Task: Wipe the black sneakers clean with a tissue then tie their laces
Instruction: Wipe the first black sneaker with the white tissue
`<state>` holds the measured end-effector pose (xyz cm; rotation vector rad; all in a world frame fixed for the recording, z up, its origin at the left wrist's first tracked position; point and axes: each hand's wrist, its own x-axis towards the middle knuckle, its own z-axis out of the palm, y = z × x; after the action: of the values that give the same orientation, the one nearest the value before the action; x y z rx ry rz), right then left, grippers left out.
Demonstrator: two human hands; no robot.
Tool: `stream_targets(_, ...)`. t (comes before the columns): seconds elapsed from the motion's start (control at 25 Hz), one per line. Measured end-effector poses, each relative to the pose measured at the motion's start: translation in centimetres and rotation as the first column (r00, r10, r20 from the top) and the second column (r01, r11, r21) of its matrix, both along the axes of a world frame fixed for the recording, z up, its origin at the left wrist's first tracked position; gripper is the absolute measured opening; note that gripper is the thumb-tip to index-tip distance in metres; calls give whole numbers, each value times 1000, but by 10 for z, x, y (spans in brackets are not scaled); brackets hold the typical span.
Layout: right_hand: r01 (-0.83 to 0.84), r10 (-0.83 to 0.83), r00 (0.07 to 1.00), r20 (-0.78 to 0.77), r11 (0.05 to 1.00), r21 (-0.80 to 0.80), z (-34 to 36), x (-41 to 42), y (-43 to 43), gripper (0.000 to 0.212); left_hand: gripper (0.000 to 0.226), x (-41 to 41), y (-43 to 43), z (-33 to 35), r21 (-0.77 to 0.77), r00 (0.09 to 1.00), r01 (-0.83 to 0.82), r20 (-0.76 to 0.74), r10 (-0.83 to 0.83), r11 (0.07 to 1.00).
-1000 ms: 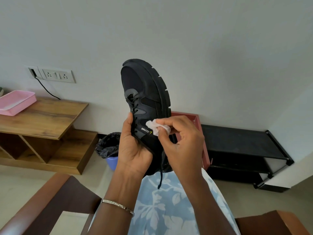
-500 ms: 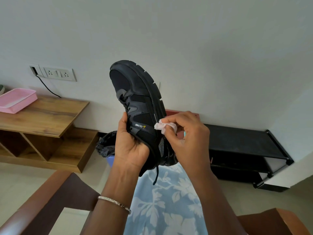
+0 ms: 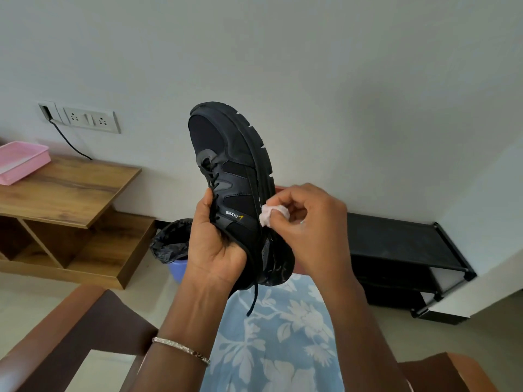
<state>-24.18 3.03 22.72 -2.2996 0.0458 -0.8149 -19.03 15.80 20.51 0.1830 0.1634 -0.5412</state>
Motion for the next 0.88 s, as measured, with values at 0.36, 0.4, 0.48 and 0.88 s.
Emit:
stream_targets(0.36,-85,92,957,-276,996,38,-6,-19,-24,15,43,6,5,1,-8,1000,-29,-11,29,1000)
stream_targets(0.4,-34,38,979,-202,999,26,-4,-13,-26,14,41,6,4,1,-11,999,-23,-22,23,1000)
stream_targets(0.48,3,-1,993,-119,1000,18,-5,-7,-28,16,39,3,4,1,-19,999,-4,-46,3,1000)
stream_targets(0.88,-229,218,962,-167,972,-52,-12,-41,-30,22,43,11,12,0,-29,997,-40,-73,38,999)
